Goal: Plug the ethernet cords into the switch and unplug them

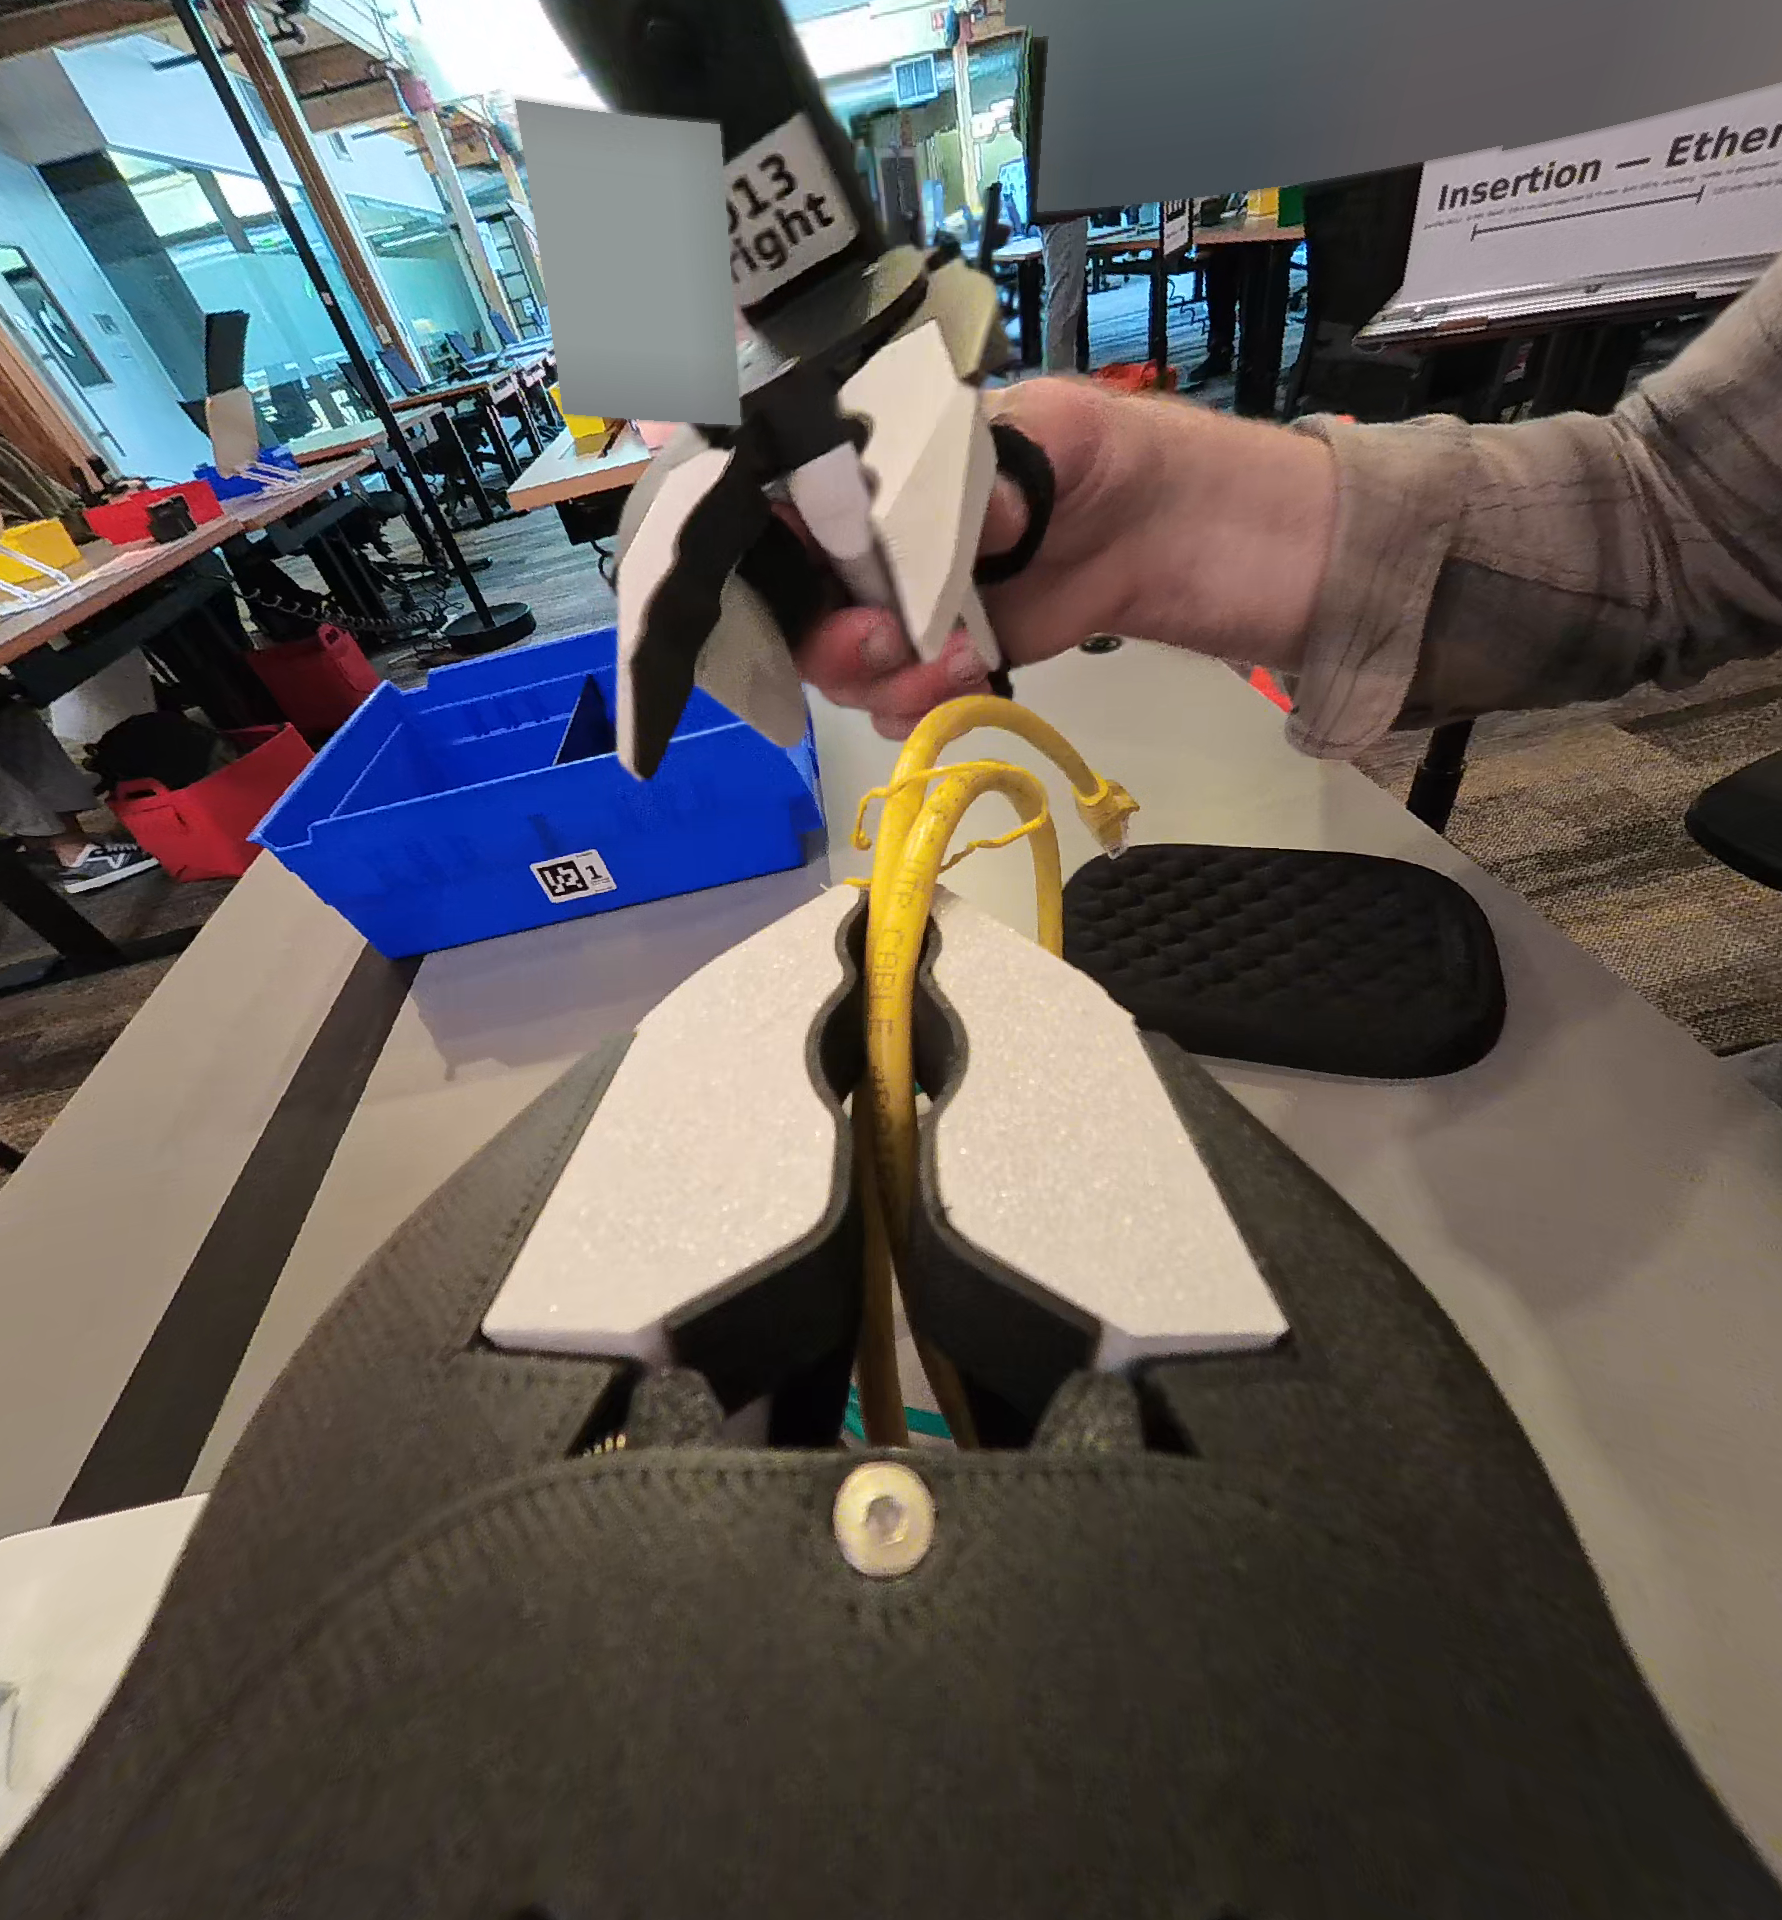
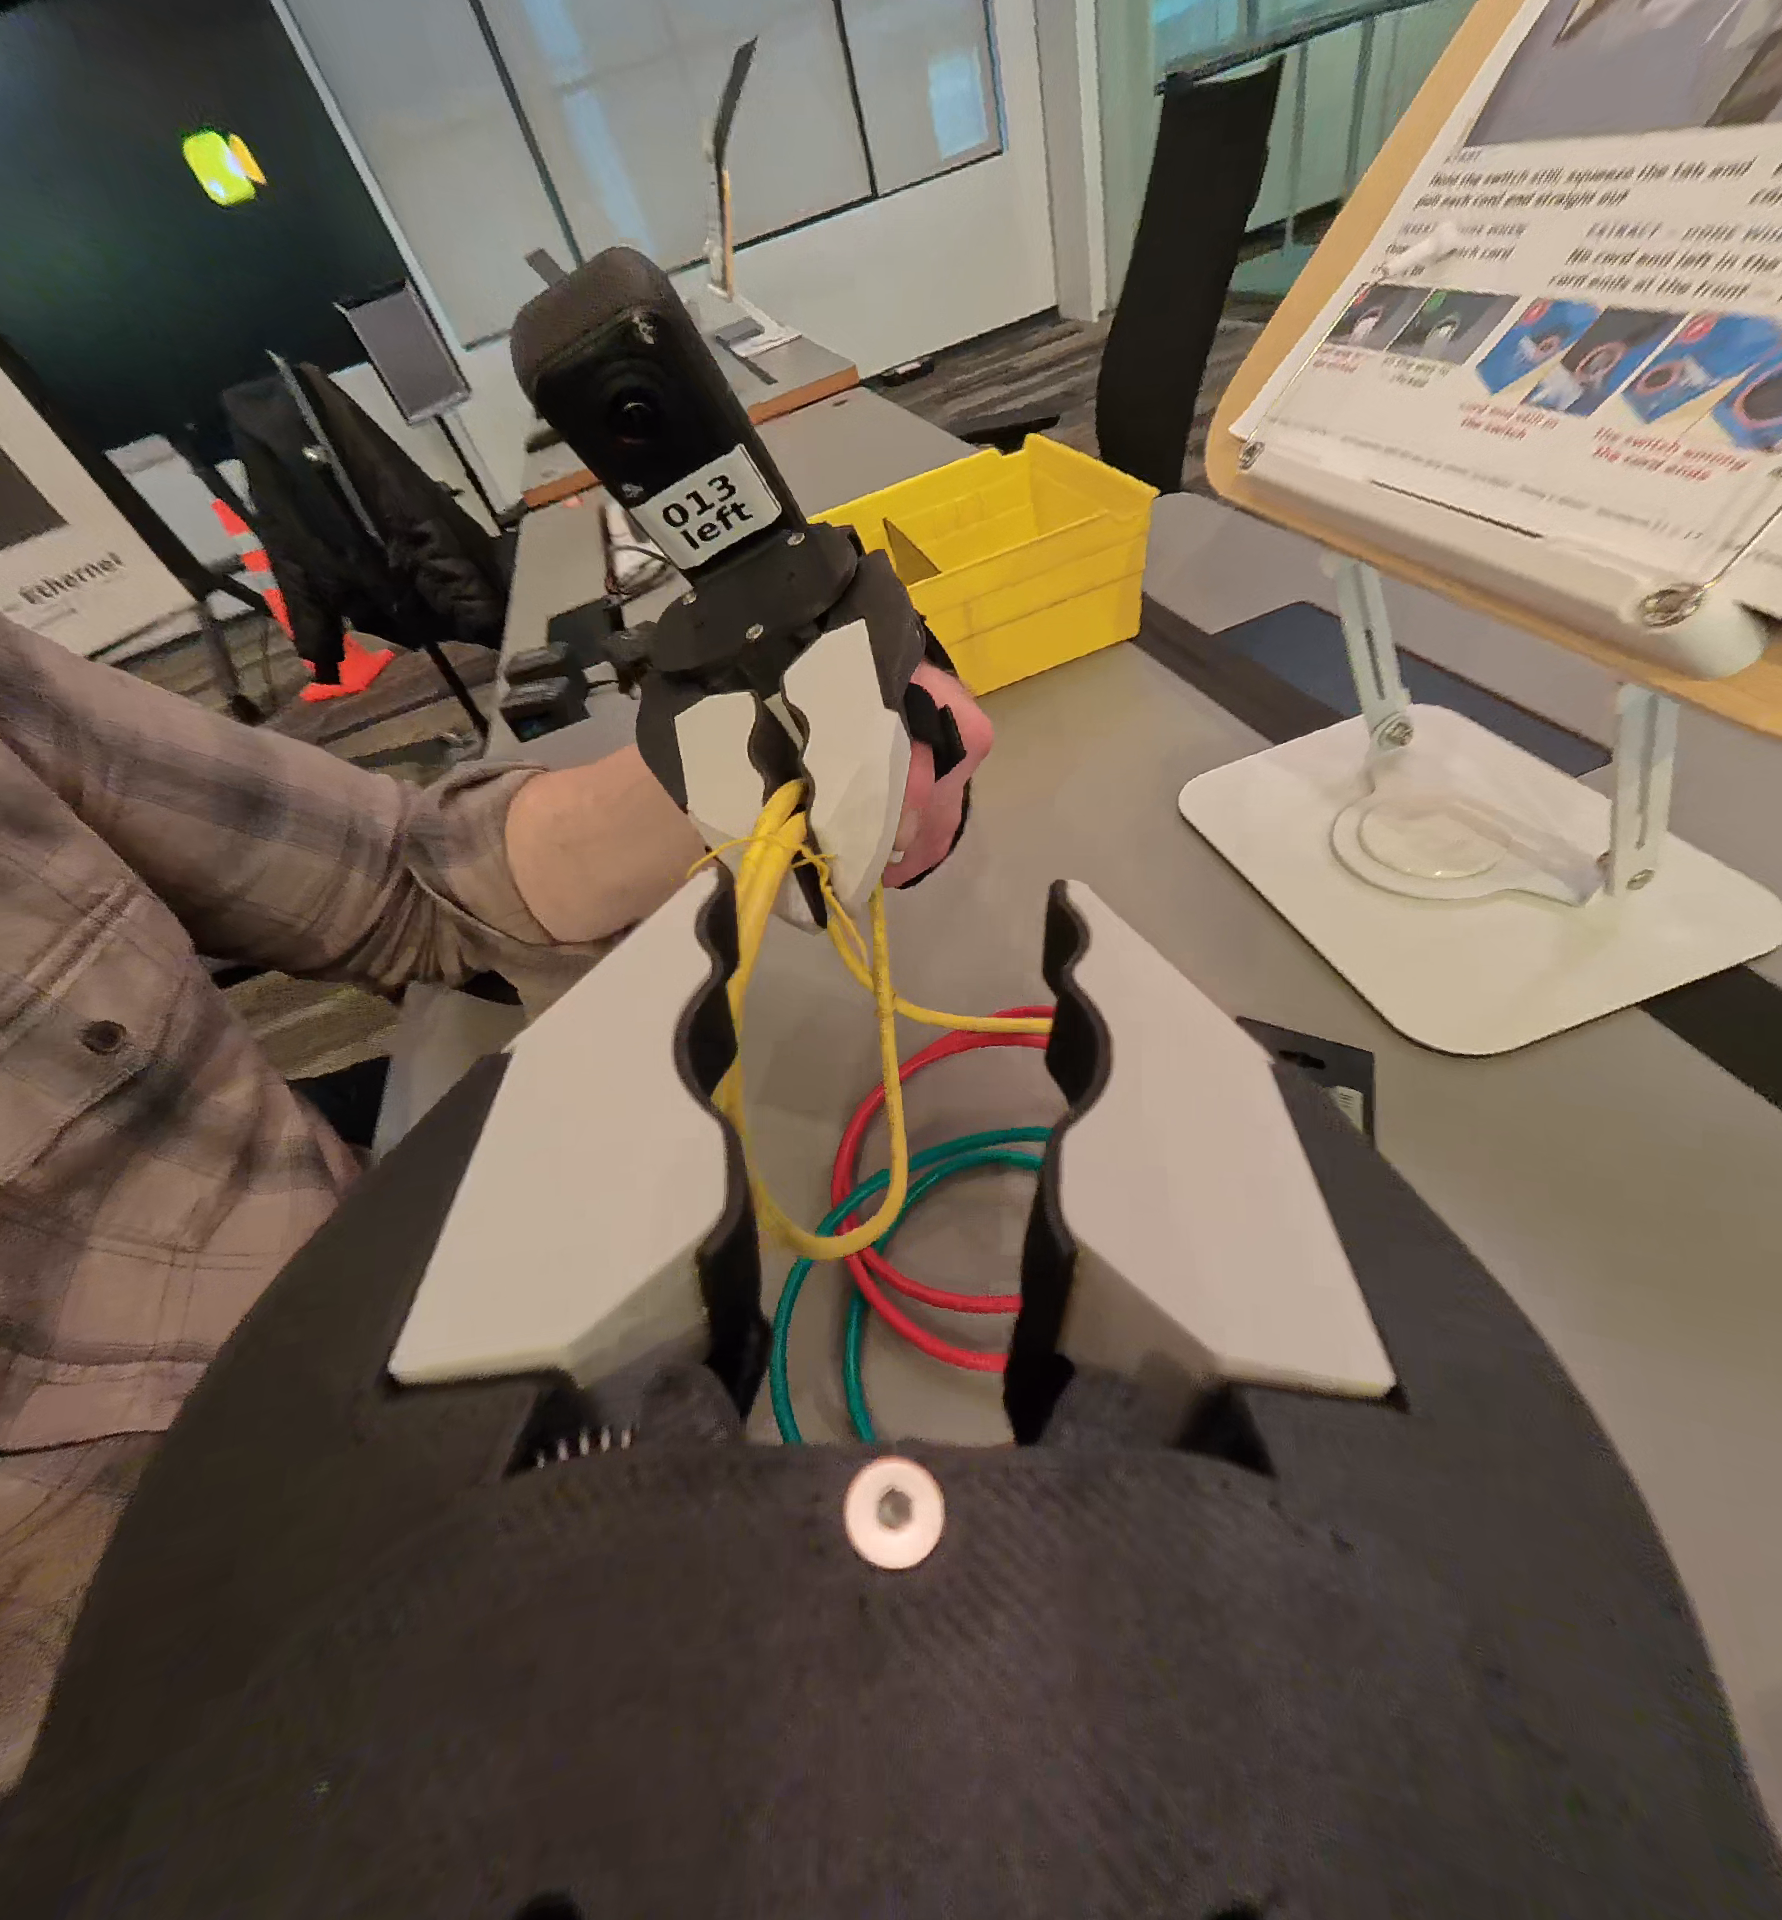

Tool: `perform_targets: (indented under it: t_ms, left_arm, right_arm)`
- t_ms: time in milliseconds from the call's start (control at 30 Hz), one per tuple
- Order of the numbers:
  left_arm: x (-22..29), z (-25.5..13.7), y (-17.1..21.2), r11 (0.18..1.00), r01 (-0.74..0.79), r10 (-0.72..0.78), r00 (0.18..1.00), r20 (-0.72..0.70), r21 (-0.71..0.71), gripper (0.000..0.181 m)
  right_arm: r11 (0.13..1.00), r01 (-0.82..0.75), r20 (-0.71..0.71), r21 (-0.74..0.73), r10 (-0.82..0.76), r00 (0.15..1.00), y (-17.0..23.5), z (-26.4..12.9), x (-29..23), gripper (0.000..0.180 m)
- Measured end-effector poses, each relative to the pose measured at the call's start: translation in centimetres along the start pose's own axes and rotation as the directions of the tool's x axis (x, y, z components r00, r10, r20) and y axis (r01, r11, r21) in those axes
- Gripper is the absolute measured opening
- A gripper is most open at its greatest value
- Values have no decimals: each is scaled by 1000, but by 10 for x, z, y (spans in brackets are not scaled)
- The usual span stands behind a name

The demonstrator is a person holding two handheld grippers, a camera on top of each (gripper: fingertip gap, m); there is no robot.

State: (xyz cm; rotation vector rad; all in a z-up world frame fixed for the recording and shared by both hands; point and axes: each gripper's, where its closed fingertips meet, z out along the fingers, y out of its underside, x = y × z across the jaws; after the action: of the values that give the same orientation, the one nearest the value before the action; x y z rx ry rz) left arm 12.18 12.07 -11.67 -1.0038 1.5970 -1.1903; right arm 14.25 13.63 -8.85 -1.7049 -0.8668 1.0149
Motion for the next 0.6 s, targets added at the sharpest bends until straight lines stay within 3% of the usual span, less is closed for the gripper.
perform_targets:
  t_ms: [200,600]
  left_arm:
    - [1,1,-1,1000,-3,3,1000,0,0,4]
    - [3,3,-1,1000,-24,24,1000,0,-17,4]
  right_arm:
    - [988,140,-37,-57,-142,989,11,9,-25,66]
    - [979,173,17,-107,-172,985,12,24,-34,44]
